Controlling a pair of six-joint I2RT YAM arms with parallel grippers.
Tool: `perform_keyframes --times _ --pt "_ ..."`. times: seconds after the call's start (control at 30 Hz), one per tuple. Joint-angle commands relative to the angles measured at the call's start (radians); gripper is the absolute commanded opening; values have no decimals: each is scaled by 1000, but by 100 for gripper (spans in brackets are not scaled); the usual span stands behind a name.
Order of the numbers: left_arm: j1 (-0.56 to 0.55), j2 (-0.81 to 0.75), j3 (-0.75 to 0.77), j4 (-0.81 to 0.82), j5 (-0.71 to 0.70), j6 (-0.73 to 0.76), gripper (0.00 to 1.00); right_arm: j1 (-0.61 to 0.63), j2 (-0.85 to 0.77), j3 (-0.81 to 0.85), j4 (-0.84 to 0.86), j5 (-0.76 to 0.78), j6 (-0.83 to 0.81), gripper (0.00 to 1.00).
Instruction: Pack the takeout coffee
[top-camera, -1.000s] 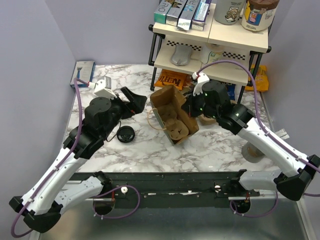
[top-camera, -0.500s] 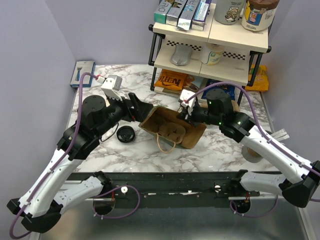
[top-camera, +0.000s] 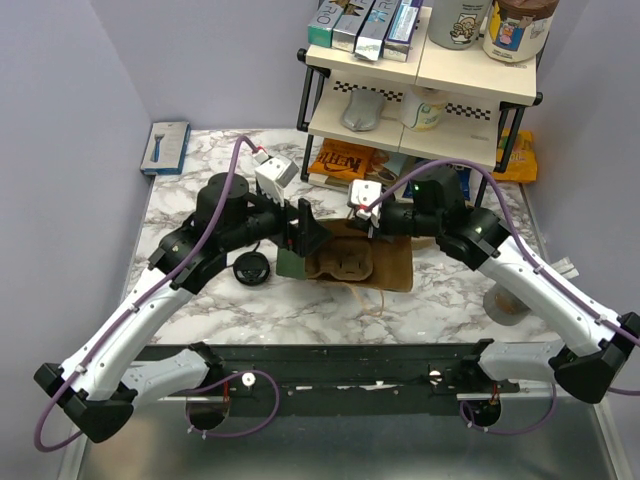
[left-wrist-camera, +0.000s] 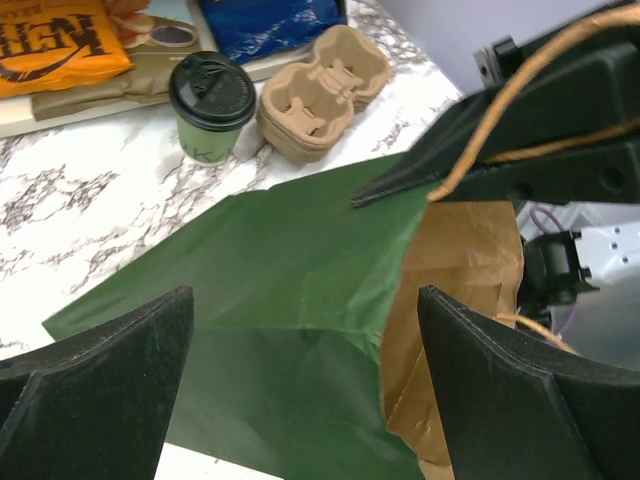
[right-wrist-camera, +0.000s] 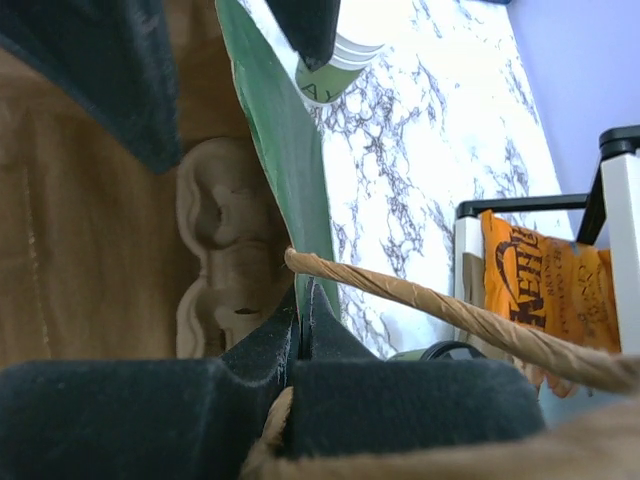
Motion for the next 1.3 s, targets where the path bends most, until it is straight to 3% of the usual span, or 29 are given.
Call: perform_keyframes --times 0.0,0.07,0.1,0.17,0.27,0.3,0.4,0.47,0.5,0.53,0.6,0.73,0.77,0.83,0.87,0.93,0.97,1.03,1.27 --pt "-11 14 7 -17 62 70 96 3 32 53 -70 -35 -55 4" --pt "-15 30 12 -37 52 86 86 3 34 50 -78 -58 -75 6" --pt "-21 38 12 -43 24 84 73 3 32 49 -81 -64 -78 6" --pt "-32 61 19 -55 9 89 62 3 34 49 -96 -96 -87 6" --pt "-50 78 16 -38 -22 87 37 3 45 53 -115 -95 -72 6" --pt "-57 81 16 -37 -31 86 23 3 49 60 -116 -82 -61 6" --pt "-76 70 13 -17 -83 81 6 3 55 63 -122 -32 -28 7" --pt "-87 54 2 3 -135 68 1 3 52 60 -107 17 15 17" --pt "-92 47 -1 8 -151 57 0 3 51 61 -93 33 29 24" --pt "-95 34 -8 14 -162 52 0 3 49 63 -79 49 47 44" --pt "-112 23 -16 32 -207 32 0 3 37 63 -23 134 132 58" --pt "-132 0 -39 45 -301 -3 0 3 -1 78 64 310 305 78" --pt "-138 -2 -41 48 -315 -11 0 3 -15 80 88 415 395 88" --pt "-147 0 -39 48 -367 -38 0 3 -50 90 138 551 512 93" --pt "-152 0 -41 51 -384 -48 0 3 -61 95 151 699 613 100" --pt "-165 1 -45 57 -430 -69 0 1 -101 101 160 831 725 100" --pt "-169 1 -45 60 -454 -81 0 3 -116 96 162 976 812 100" --pt "-188 7 -42 54 -525 -107 0 3 -153 69 146 1074 894 100" --pt "-293 12 -76 84 -749 -163 0 2 -242 49 -136 1082 1233 100"
